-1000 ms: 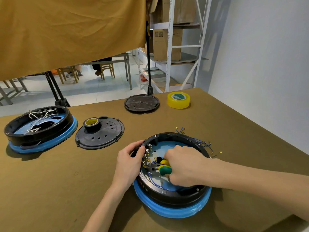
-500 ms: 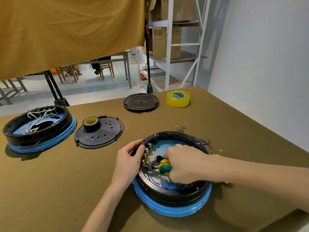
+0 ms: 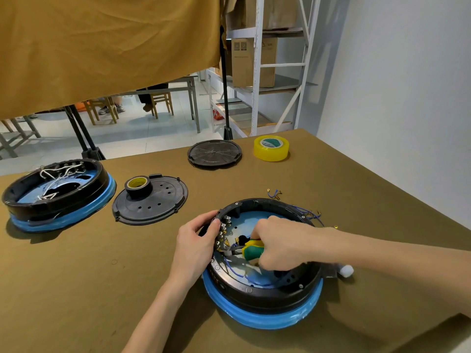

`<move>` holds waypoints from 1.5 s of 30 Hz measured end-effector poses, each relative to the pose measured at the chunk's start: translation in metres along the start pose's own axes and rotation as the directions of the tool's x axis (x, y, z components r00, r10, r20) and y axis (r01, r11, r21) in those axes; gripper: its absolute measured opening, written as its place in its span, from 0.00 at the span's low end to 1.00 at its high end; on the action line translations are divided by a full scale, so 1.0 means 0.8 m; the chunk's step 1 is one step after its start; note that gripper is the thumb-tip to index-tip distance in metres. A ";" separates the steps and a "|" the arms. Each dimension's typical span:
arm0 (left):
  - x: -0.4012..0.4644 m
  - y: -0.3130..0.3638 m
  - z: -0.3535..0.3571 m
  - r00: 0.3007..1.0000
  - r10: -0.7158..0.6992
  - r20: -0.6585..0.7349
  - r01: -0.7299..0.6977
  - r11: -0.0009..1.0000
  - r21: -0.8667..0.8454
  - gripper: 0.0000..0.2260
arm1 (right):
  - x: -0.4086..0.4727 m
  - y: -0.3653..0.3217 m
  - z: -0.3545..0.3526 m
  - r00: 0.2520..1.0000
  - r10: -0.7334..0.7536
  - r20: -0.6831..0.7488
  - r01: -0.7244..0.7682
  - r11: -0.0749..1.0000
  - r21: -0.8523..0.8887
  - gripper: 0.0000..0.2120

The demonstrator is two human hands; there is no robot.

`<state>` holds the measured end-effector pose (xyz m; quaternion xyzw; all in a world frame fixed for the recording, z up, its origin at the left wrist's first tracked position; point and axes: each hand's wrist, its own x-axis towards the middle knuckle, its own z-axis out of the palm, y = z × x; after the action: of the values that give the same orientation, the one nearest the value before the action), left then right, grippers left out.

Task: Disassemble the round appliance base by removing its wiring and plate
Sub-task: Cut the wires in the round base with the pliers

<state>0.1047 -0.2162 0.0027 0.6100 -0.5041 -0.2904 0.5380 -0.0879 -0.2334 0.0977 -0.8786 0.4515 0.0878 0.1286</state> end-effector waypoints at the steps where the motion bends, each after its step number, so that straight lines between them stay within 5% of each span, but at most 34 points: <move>1: -0.001 0.000 0.000 1.000 -0.003 0.000 0.003 1.000 -0.008 0.12 | 0.000 0.000 0.002 1.000 -0.009 -0.023 0.008 1.000 -0.028 0.07; 36: 0.000 0.000 -0.001 1.000 -0.013 0.006 0.013 1.000 -0.014 0.13 | -0.012 0.009 0.009 0.993 0.022 -0.115 -0.042 0.985 -0.170 0.11; 41: -0.001 0.001 0.000 0.999 -0.038 -0.003 0.037 0.998 -0.044 0.12 | -0.019 0.027 0.003 0.990 0.047 -0.133 -0.037 0.996 0.080 0.07; 45: -0.001 0.002 -0.001 0.999 -0.039 -0.005 0.039 0.998 -0.040 0.11 | -0.017 0.056 -0.012 0.934 0.148 -0.324 -0.036 0.944 0.327 0.05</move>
<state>0.1044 -0.2152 0.0043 0.6098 -0.4848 -0.3091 0.5456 -0.1318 -0.2512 0.1039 -0.8258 0.5164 -0.1346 0.1823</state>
